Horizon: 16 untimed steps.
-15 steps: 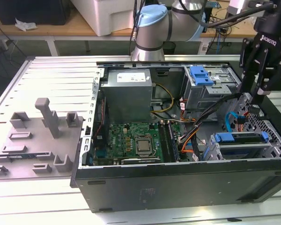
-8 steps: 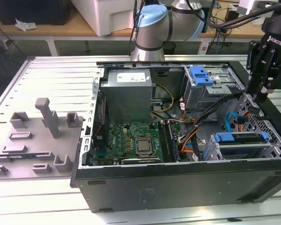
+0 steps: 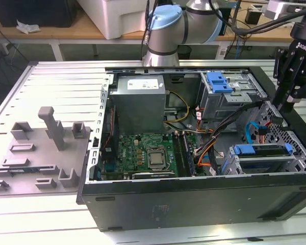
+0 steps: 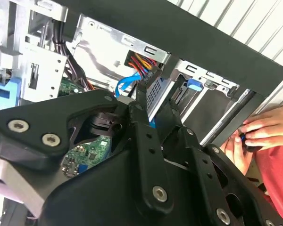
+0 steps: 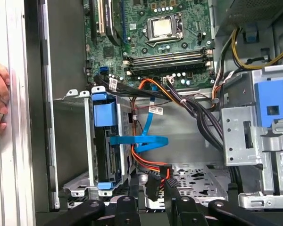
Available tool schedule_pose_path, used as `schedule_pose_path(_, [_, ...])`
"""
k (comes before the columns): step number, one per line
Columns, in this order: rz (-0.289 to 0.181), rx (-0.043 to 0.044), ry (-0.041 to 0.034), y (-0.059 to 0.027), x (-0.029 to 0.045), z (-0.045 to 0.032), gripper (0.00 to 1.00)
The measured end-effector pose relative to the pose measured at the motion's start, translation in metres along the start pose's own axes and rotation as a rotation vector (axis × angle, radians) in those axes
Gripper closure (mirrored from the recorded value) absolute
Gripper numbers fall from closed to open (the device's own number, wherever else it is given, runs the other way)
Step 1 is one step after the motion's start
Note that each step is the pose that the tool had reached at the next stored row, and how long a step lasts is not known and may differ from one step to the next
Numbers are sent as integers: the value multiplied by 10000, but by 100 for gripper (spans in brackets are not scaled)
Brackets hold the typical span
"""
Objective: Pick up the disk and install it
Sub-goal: 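Insert the first disk wire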
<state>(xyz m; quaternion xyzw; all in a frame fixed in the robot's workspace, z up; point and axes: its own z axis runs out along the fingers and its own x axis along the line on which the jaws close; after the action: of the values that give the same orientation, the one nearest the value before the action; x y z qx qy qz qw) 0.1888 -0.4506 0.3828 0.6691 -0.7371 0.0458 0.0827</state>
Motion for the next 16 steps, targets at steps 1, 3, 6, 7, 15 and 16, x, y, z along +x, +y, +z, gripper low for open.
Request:
schedule_pose_path(1, [88,-14,23,-3,-1,5,65])
schedule_pose_path(3, [332,-54,72,-7,-4,17,65])
schedule_pose_path(6, [467,-50,419,-9,-29,28,65])
schedule_pose_path(7, [494,-28,936,-1,-111,18,65])
schedule_pose_path(15, [563,13,2391,34,-481,-21,65])
schedule_pose_path(16, [564,16,2426,36,-530,-14,65])
